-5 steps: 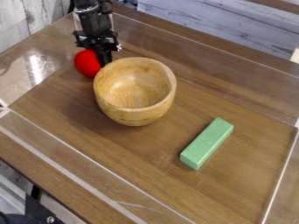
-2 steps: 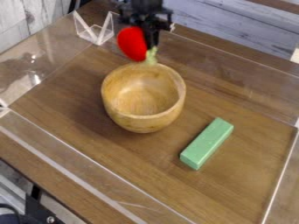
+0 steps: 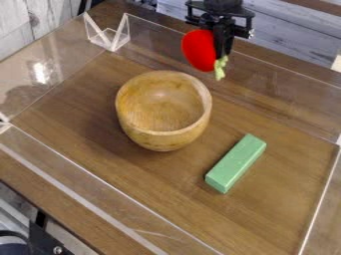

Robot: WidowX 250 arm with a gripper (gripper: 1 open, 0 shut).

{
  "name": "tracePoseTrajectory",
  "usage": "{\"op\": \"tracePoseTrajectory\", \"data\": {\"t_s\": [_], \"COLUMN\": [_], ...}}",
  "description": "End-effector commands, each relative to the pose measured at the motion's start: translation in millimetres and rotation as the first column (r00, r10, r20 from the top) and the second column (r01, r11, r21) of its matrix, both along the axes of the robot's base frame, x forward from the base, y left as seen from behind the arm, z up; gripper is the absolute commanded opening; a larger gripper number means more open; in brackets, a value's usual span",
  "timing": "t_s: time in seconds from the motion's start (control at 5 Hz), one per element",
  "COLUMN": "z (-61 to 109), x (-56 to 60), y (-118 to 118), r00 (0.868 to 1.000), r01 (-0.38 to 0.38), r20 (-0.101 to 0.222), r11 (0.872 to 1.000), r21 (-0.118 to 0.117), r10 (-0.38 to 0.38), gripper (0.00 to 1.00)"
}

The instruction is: Move the red object to the right side of the table

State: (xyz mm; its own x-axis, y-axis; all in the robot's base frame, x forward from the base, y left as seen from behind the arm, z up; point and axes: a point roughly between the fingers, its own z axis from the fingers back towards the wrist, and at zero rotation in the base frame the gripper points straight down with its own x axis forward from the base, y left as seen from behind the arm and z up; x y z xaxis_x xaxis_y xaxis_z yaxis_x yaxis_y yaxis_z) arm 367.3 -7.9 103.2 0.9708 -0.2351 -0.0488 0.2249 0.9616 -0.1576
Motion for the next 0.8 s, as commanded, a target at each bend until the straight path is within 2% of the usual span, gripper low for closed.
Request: {"op": "tracePoseTrajectory", "data": {"t_s": [0.0, 0.2, 0.4, 0.6], "z": [40.5, 26.4, 12.8, -12.1], "x": [5.5, 4.4, 0.2, 0.0], "y": [-34, -72, -95, -98], "r00": [0.992, 0.981, 0.968, 0.968], "r01": [0.073, 0.165, 0.234, 0.234], "r20": [0.104, 0.108, 0.098, 0.092], "r11": [0.997, 0.986, 0.972, 0.972], "r21": [0.011, 0.0, -0.005, -0.022], "r10": [-0.074, -0.164, -0.232, -0.231], "gripper": [0.0, 0.0, 0.0, 0.0]}}
